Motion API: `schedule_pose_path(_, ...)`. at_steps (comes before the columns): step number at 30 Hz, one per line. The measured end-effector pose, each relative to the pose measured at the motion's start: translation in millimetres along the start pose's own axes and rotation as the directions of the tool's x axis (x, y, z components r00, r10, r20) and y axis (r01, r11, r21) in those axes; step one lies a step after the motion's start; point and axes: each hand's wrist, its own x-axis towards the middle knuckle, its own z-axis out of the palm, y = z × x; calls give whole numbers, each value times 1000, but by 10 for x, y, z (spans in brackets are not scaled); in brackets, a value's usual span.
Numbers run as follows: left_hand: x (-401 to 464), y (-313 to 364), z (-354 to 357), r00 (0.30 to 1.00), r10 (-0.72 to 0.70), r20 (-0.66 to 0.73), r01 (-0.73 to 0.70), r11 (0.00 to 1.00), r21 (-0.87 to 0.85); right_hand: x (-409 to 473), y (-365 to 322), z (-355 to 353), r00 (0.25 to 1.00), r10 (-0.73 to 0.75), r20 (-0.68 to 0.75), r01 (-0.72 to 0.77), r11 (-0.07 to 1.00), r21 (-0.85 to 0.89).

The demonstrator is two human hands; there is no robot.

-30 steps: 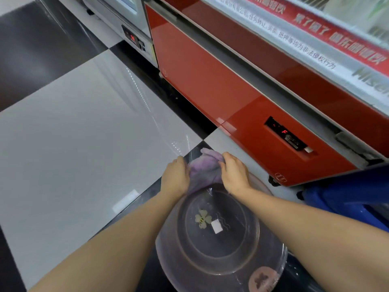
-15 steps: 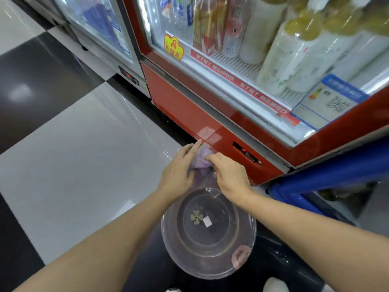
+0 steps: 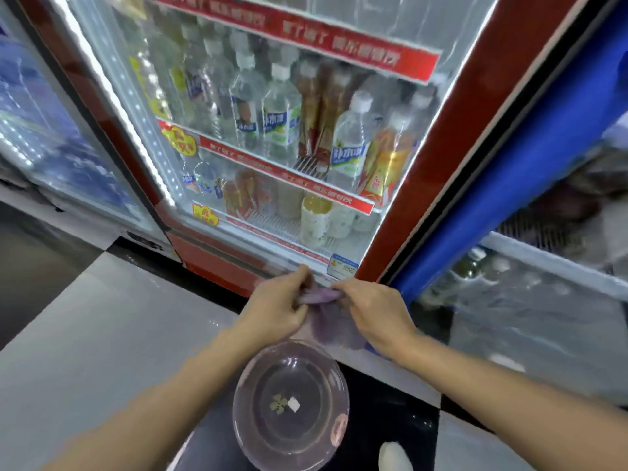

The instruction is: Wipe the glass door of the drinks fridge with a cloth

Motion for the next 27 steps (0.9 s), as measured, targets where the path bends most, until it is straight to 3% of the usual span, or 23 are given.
schedule_pose_path(6,380,1160,-819,977,211,10,-208,968,-138,-278,-269,-1501,976,104,-191,-113,993,-35)
schedule_pose_path(12,625,2304,-1421,897,442,-17,-440,886,-149,-688,-371,-2770,931,157,-329,-165,986,4)
schedule_pose_path(16,708,3040,-1697,827,559,-59,-560,812,-162,-1038,-486,-3540,883,124,-453,-176,982,-75)
schedule_pose_path(22,878,4136,-1901,754,630,-185,-656,718,-231,-1616,-636,-4562,730,98,-676,-246,961,-127)
schedule_pose_path(27,1001,5133,-1956,708,644,-289,-706,641,-301,-2078,-613,-5327,676,-35,-736,-278,913,-299)
